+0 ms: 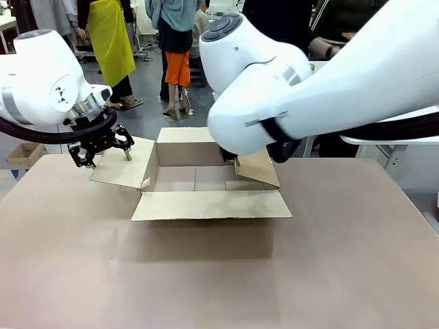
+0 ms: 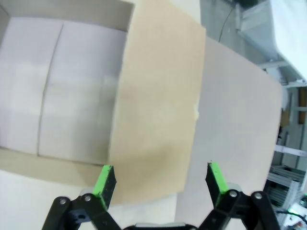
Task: Pack the gift set into the box.
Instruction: Place both hands on the side flaps of the Package Box and spread them outward.
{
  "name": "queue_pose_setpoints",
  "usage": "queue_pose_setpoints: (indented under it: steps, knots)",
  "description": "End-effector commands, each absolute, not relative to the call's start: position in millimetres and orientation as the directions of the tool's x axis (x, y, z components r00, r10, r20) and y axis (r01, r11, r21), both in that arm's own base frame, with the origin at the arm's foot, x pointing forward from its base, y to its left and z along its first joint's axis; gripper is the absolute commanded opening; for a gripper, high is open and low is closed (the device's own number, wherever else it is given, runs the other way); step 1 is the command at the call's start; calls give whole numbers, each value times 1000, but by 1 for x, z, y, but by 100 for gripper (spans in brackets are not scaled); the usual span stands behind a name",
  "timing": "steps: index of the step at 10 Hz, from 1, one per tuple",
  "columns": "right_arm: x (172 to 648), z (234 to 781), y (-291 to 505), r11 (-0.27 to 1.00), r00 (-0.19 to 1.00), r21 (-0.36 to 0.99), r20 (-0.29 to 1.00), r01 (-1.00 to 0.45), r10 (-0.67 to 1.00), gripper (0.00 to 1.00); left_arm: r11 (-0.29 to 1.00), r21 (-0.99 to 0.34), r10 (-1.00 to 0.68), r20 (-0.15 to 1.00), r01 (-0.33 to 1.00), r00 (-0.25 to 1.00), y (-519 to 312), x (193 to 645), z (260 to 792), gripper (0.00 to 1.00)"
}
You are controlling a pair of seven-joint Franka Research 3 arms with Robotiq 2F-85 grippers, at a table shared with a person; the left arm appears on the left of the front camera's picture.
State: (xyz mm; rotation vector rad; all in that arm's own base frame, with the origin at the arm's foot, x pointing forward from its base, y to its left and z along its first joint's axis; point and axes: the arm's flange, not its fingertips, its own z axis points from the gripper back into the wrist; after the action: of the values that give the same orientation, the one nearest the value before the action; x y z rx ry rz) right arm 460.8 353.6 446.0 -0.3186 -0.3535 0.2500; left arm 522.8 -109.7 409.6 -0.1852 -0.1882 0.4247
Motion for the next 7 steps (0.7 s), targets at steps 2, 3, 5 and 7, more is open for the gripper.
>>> queue_pose_setpoints:
  steps: [2, 3, 5, 7]
  knots:
    - [461, 446, 354, 920, 909, -347, 298, -183, 293, 100, 891, -203, 436, 144, -405, 888, -111, 522, 411, 100]
    - [461, 446, 354, 920, 909, -347, 298, -183, 293, 100, 891, -203, 436, 144, -405, 888, -111, 522, 411, 100]
    - [468, 445, 370, 919, 882, -348, 352, -187, 312, 100, 891, -203, 436, 144, -405, 888, -111, 522, 411, 100]
    - [484, 458, 384, 886, 877, -416, 323, -206, 356, 100, 891, -203, 436, 144, -405, 888, -111, 522, 411, 100]
